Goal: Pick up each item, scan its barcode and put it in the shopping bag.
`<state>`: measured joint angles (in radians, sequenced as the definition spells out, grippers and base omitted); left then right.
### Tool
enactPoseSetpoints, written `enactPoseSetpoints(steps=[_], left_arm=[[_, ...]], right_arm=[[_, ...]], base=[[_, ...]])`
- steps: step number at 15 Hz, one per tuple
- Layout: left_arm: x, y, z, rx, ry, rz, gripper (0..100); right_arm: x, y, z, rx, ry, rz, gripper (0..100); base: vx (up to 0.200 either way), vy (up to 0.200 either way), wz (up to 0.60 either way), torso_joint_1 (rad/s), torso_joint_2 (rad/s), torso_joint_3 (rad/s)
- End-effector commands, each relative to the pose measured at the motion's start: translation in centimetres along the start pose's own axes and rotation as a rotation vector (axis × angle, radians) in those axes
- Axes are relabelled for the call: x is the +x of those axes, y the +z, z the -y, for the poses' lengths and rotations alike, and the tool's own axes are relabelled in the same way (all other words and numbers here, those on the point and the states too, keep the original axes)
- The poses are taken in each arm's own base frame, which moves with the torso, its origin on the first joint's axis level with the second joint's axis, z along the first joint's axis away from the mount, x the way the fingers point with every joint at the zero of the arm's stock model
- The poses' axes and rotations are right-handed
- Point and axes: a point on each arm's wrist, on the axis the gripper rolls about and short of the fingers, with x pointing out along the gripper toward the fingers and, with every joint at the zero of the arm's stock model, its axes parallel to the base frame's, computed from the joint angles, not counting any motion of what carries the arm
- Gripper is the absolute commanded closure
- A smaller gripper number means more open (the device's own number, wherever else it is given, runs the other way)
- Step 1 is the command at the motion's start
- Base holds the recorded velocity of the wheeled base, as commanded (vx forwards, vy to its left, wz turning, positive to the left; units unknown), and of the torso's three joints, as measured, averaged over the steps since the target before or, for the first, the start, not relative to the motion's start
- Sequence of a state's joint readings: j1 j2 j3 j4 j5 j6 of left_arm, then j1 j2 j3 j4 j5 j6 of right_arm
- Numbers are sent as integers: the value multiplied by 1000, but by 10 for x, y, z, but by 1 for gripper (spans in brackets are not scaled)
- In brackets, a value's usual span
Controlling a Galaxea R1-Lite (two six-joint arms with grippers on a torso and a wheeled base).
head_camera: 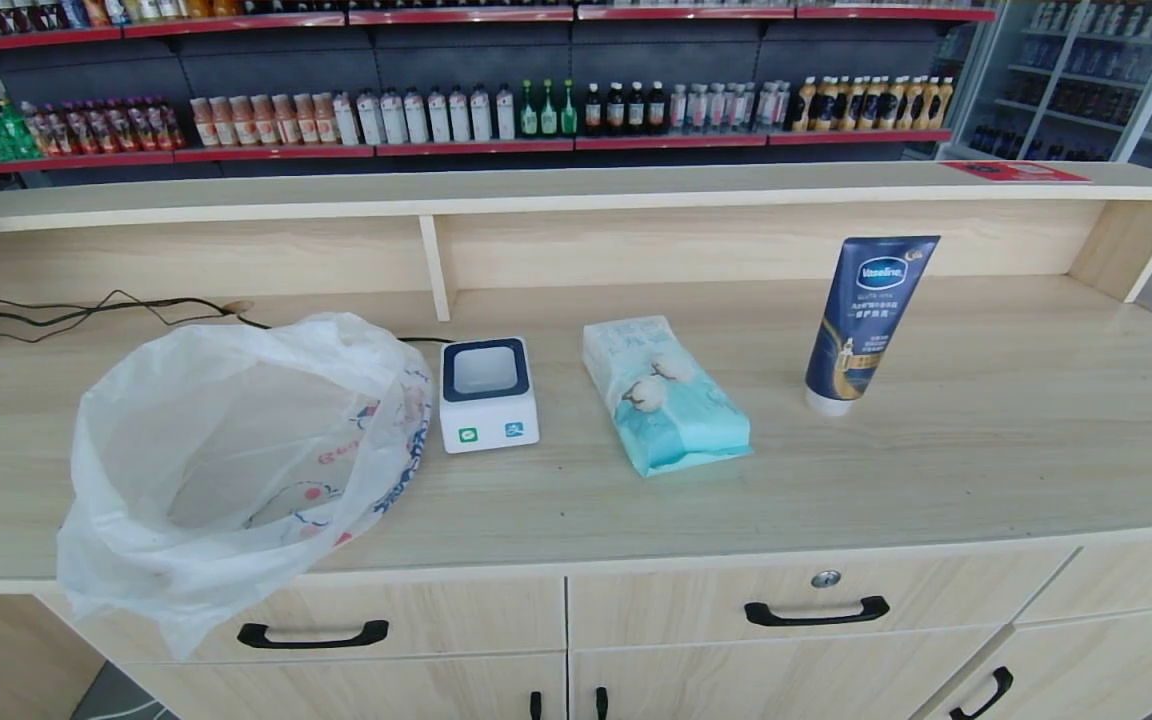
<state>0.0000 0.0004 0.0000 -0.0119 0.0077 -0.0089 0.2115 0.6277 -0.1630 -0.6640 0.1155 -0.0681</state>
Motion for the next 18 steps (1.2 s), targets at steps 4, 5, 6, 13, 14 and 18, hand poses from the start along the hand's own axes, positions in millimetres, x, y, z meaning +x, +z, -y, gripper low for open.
enactPoseSetpoints(steps=[4,5,6,13,14,18], left_arm=[[0,0,0,0,0,-1,100],[0,0,0,1,0,-1,100],[0,0,0,1,0,-1,100],[0,0,0,1,0,-1,100],[0,0,0,1,0,-1,100],[0,0,0,1,0,-1,100]], right_arm=[[101,-17,-25,87,240,-21,0],[111,-20,-30,110,254,-9,0],[128,-22,-34,115,262,3,0],[198,-24,-51,84,258,31,0],[206,-30,-55,86,279,1,0],[238,-43,-63,89,309,-57,0]], base=[[0,0,0,0,0,0],[0,0,0,0,0,0],[0,0,0,0,0,0],[0,0,0,0,0,0],[0,0,0,0,0,0],[0,0,0,0,0,0]])
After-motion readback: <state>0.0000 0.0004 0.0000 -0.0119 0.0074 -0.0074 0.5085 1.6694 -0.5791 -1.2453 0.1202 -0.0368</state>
